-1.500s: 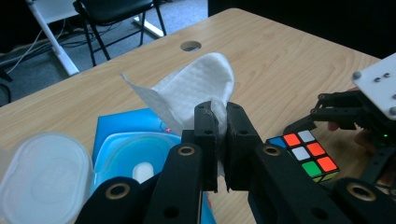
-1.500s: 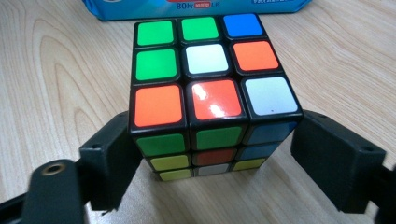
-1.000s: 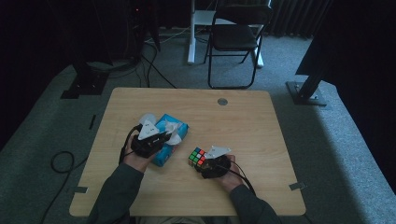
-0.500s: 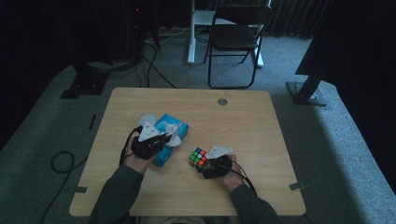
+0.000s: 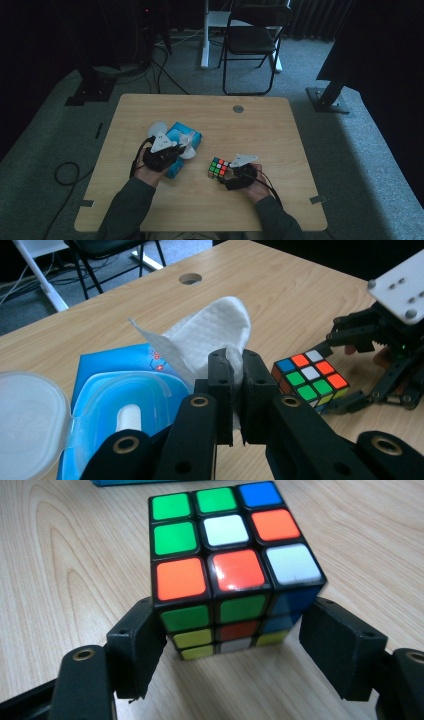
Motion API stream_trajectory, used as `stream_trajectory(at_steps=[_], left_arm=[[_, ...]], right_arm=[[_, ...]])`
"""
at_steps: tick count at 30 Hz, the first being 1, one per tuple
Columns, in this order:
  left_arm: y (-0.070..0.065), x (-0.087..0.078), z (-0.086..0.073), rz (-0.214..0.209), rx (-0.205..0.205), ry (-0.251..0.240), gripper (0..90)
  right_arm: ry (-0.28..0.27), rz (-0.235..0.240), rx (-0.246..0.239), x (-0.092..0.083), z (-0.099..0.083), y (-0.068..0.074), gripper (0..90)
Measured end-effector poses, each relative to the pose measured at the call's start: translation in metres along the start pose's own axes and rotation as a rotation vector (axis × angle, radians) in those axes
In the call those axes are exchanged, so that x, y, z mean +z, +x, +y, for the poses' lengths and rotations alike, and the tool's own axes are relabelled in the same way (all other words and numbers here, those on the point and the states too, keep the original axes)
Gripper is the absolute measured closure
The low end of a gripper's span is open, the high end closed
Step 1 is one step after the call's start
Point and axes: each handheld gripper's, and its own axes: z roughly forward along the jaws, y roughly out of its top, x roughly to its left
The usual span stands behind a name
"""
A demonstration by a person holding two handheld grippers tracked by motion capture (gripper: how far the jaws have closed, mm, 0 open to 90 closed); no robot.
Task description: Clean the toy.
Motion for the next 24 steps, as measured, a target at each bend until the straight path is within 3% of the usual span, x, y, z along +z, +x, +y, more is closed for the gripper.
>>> stream_trajectory(at_steps=[13,17,24], left_arm=[[-0.009,0.012,-0.001,-0.035,0.013,0.016,85.7],[-0.014,0.02,0.002,-0.056,0.025,0.015,85.7],[-0.024,0.039,0.007,-0.086,0.037,0.02,85.7]], right_arm=[[-0.029,0.011,0.002,-0.012,-0.005,-0.014,42.1],[-0.03,0.006,0.006,-0.013,-0.005,-0.014,41.0],[-0.038,-0.009,0.023,-0.009,-0.004,-0.015,29.0]])
